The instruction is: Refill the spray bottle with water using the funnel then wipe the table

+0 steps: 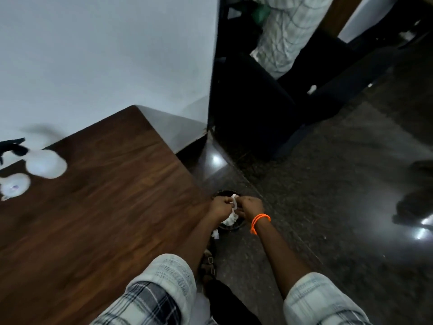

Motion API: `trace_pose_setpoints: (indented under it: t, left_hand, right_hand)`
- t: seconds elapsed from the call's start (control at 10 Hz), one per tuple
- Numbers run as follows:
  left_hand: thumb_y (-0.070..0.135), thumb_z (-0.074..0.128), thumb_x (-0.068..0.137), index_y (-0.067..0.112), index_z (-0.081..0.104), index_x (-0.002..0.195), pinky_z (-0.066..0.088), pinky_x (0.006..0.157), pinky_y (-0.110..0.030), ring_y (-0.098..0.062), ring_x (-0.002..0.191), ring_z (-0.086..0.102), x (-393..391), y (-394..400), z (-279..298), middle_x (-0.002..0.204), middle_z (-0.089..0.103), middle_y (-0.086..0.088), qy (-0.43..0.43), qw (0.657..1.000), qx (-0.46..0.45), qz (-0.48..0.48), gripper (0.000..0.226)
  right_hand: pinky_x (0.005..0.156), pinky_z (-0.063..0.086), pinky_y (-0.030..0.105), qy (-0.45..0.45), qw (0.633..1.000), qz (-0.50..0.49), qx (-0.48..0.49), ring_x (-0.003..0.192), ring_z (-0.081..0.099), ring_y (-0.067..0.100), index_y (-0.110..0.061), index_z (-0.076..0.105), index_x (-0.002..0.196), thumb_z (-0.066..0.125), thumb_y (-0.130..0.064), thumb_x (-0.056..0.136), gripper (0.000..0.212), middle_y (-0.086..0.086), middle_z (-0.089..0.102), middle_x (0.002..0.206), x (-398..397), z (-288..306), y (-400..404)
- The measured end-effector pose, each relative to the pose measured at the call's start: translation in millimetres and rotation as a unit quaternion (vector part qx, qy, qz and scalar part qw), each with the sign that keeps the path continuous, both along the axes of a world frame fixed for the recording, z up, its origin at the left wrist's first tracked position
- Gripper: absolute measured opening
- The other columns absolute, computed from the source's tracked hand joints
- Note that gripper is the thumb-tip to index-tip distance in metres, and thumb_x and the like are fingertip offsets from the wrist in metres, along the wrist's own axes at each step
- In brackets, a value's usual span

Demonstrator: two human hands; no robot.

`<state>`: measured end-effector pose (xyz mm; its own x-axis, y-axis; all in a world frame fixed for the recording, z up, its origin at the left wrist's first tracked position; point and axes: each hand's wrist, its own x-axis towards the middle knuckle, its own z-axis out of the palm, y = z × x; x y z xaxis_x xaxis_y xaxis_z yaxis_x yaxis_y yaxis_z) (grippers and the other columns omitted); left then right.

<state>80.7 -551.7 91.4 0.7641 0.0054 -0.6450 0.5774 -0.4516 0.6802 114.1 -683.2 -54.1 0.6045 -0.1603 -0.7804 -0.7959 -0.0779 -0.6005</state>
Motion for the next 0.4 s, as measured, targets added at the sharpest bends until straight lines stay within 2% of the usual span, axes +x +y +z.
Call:
trace_pose_setpoints:
  t: [0.1,0.2,0.3,0.4]
  left_hand:
    - [0.003,0.044,0.103,-0.008,0.053,0.135,0.034,0.096,-0.025,-0.034,0.133,0.049,15.7,-18.8,-24.6,0.141,0.053,-0.025,0.021,1.000,-0.012,-0.004,0.035]
    - [0.003,0.047,0.102,-0.008,0.057,0.132,0.038,0.098,-0.029,-0.035,0.130,0.052,28.7,-30.0,-42.2,0.137,0.057,-0.025,0.021,1.000,0.007,-0.008,0.033]
    - [0.007,0.052,0.099,-0.001,0.063,0.128,0.043,0.101,-0.032,-0.033,0.126,0.056,38.5,-30.5,-80.3,0.132,0.063,-0.019,0.035,0.998,0.042,-0.037,0.032]
    - [0.012,0.057,0.094,0.013,0.073,0.119,0.050,0.100,-0.038,-0.032,0.118,0.063,50.2,-17.8,-152.3,0.125,0.069,-0.011,0.024,0.998,0.045,-0.031,0.029]
  right_hand:
    - [0.067,0.054,0.039,-0.010,1.000,-0.005,-0.024,0.063,0.059,0.026,-0.010,0.068,0.057,0.073,-0.014,0.088,0.031,0.016,0.063,0.068,11.5,-9.1,-18.6]
    - [0.070,0.054,0.039,-0.017,0.999,0.018,-0.036,0.068,0.059,0.024,-0.016,0.070,0.061,0.068,-0.008,0.088,0.028,0.007,0.064,0.068,20.2,-13.5,-31.7]
    - [0.074,0.056,0.042,-0.044,0.997,0.028,-0.061,0.073,0.061,0.022,-0.020,0.070,0.064,0.067,-0.009,0.089,0.027,0.007,0.068,0.074,22.9,-21.3,-41.9]
    - [0.081,0.058,0.047,-0.048,0.993,0.054,-0.097,0.073,0.065,0.024,-0.021,0.069,0.067,0.068,-0.016,0.088,0.022,0.010,0.069,0.080,24.7,-29.2,-49.0]
